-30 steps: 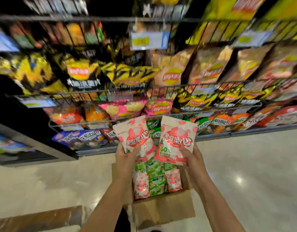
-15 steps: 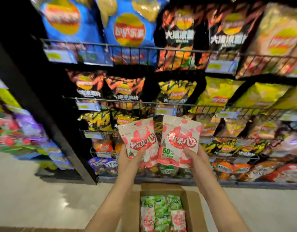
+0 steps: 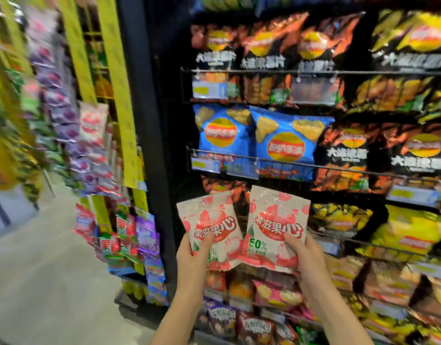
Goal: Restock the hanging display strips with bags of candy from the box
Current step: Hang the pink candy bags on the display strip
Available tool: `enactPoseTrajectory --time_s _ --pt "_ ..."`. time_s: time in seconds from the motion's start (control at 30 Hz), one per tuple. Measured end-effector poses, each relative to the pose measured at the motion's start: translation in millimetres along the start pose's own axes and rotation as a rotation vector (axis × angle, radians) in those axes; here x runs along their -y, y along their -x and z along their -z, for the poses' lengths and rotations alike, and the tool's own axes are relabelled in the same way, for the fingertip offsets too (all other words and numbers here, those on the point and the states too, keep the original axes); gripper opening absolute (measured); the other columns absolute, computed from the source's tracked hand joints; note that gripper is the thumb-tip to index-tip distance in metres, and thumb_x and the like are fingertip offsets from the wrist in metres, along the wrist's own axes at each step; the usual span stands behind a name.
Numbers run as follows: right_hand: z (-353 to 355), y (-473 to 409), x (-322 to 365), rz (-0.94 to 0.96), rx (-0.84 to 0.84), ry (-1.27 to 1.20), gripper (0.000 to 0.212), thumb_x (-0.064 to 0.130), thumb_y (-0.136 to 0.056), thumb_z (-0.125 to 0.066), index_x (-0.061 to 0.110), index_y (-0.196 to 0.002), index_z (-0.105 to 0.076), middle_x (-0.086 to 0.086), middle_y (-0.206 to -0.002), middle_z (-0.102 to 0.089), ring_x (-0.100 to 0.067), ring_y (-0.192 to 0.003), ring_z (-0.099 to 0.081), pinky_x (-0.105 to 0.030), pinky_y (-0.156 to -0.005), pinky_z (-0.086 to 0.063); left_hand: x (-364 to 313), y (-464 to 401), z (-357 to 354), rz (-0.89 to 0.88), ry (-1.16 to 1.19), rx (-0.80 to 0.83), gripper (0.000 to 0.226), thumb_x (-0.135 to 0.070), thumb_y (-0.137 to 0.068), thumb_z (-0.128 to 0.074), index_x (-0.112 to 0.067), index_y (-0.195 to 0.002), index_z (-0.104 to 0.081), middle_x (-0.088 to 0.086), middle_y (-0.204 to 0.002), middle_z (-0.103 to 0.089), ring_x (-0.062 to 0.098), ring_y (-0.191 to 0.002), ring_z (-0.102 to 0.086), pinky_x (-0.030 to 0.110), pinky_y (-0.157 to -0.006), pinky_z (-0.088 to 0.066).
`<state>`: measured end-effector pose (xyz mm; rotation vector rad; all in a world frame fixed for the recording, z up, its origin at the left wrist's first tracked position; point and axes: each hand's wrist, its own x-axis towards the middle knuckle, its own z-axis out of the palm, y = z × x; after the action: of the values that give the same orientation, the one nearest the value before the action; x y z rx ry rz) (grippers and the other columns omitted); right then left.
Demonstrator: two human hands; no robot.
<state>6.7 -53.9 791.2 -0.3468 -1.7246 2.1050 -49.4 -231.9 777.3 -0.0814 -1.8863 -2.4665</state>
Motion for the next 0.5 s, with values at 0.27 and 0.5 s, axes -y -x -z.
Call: enactPoseTrajectory --time_s 0.27,0.5 --pt "-141.0 -15.3 7.0 0.076 0.134 -0.069 0.013 0.02 -0.092 -0.053 0.027 -0.1 -0.06 0.011 -0.089 -0.073 -0.006 -0.08 -0.071 -0.026 -0.069 -0.054 -66.8 -56.5 104.0 -0.091 0.031 -0.126 0.067 -0.044 -0.074 -0.071 -0.022 -0.133 -0.049 0.0 -0.129 -0.059 0.021 -0.117 -0.056 0.048 -0.098 -0.047" --pt "-257.8 -27.9 5.4 0.193 0.158 -0.05 0.013 0.007 -0.091 -0.054 0.017 -0.097 -0.061 0.002 -0.09 -0.07 0.002 -0.069 -0.068 -0.011 -0.056 -0.05 -103.4 -117.8 199.8 -0.193 -0.046 -0.118 0.03 -0.015 -0.09 -0.058 -0.027 -0.116 -0.047 -0.009 -0.11 -0.059 0.006 -0.095 -0.06 0.023 -0.08 -0.05"
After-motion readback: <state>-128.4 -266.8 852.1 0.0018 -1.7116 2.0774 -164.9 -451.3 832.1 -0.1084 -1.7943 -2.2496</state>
